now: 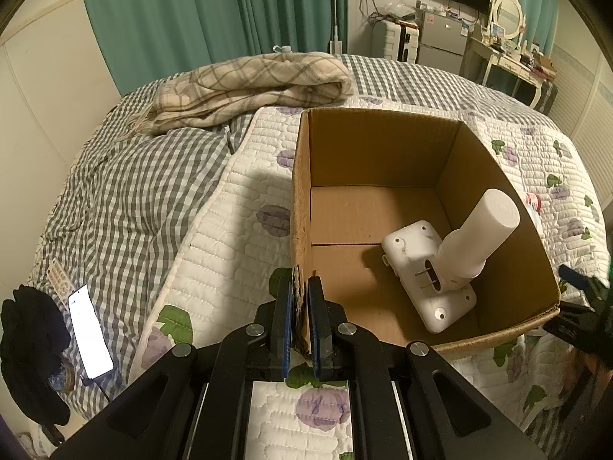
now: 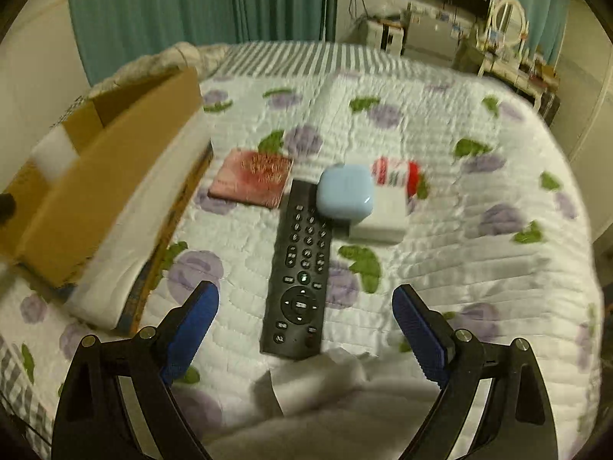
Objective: Organize rigid objects
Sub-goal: 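Grasp the black TV remote with the right gripper and lift it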
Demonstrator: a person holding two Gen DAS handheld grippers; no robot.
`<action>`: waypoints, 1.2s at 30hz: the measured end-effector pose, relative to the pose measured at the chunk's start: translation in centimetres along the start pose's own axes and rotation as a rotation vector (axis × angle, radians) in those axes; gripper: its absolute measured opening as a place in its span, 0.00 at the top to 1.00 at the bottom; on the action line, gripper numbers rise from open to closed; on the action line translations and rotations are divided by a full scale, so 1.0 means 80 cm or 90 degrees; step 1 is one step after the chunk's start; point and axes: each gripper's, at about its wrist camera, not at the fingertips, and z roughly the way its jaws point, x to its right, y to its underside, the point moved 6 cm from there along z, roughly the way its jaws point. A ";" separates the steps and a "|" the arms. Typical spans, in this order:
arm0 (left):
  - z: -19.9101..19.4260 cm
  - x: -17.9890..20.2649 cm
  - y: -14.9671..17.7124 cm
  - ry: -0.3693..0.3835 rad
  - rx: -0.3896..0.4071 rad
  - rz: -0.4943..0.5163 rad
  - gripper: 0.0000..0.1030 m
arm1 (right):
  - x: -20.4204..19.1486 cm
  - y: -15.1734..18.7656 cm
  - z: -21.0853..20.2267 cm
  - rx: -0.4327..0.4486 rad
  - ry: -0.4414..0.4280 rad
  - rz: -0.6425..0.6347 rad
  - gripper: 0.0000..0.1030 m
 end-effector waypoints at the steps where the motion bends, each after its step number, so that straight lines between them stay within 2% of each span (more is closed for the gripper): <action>1: 0.000 0.000 0.000 -0.002 0.000 0.001 0.93 | 0.001 0.000 0.008 -0.005 -0.003 0.008 0.10; 3: -0.002 0.001 0.000 -0.004 0.000 0.003 0.92 | 0.006 0.001 0.030 -0.029 0.004 0.027 0.11; 6: -0.002 0.002 0.001 -0.005 0.000 0.007 0.93 | 0.015 0.003 0.052 -0.057 -0.002 0.053 0.21; 11: -0.002 0.001 0.001 -0.007 0.000 0.009 0.93 | 0.015 -0.011 0.064 -0.047 -0.021 0.070 0.26; 14: -0.001 0.002 0.002 -0.007 0.000 0.009 0.93 | 0.013 -0.016 0.079 -0.060 -0.032 0.078 0.30; 17: -0.001 0.001 0.002 -0.008 0.000 0.010 0.93 | 0.012 -0.016 0.085 -0.063 -0.043 0.081 0.37; 19: -0.001 0.001 0.002 -0.008 0.000 0.010 0.92 | 0.009 -0.017 0.085 -0.061 -0.056 0.079 0.50; 23: -0.001 0.002 0.002 -0.007 0.000 0.009 0.93 | 0.008 -0.018 0.082 -0.054 -0.058 0.080 0.60; 29: -0.001 0.001 0.002 -0.007 0.000 0.010 0.93 | 0.008 -0.014 0.066 -0.037 -0.055 0.075 0.61; 33: -0.001 0.002 0.002 -0.007 0.000 0.010 0.93 | 0.003 -0.012 0.038 -0.012 -0.062 0.063 0.61; 36: -0.001 0.000 0.002 -0.006 0.002 0.009 0.93 | -0.003 -0.017 0.012 0.011 -0.049 0.042 0.61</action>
